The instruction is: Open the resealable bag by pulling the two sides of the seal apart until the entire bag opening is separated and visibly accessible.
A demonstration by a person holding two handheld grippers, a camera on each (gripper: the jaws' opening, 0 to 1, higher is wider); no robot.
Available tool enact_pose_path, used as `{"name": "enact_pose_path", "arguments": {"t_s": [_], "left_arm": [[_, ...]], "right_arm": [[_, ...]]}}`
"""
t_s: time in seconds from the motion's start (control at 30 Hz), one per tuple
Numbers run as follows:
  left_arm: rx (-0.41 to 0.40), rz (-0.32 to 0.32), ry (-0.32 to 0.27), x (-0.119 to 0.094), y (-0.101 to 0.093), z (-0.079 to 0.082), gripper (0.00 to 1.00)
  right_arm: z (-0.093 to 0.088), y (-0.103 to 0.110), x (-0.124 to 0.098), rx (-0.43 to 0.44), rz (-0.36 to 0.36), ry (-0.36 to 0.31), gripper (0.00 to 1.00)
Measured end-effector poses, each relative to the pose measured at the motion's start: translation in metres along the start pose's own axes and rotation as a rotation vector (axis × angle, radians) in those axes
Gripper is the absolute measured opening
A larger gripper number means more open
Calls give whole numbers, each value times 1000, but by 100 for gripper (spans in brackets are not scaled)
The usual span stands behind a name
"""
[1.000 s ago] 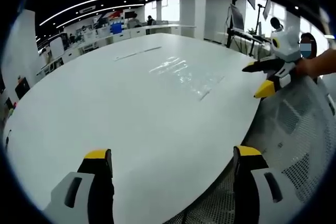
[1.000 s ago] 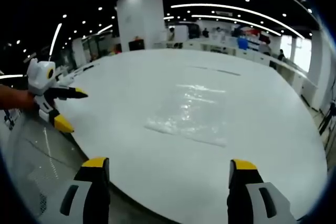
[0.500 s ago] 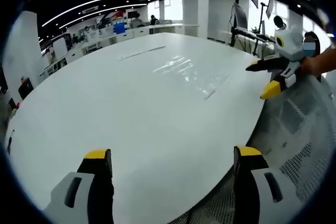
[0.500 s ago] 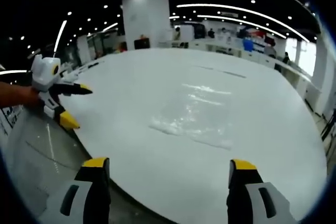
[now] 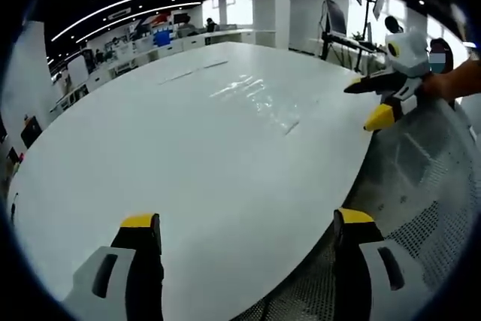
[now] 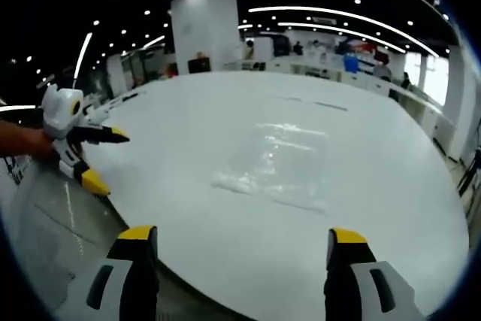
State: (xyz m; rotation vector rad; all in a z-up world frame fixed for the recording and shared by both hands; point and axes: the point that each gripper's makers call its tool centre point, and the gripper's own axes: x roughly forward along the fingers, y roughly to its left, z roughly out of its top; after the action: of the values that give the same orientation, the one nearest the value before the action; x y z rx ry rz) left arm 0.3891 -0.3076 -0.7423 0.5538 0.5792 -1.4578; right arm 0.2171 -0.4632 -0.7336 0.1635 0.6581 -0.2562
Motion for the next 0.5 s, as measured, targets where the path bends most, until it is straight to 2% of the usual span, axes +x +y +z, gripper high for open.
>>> {"name": "enact_pose_path", "arguments": {"t_s": [0.07, 0.13, 0.43, 0.5], "left_arm": [[11, 4, -1, 0, 1, 1, 95], [10, 5, -15, -1, 1, 4, 95], [11, 4, -2, -1, 1, 2, 94], [11, 6, -4, -1, 1, 3, 94]], "right_arm": [[4, -1, -1, -3, -4, -18, 93], [1, -1, -1, -14, -5, -6, 93], [2, -5, -1, 19, -17, -7, 93], [3, -3, -1, -4, -10, -10, 93]]}}
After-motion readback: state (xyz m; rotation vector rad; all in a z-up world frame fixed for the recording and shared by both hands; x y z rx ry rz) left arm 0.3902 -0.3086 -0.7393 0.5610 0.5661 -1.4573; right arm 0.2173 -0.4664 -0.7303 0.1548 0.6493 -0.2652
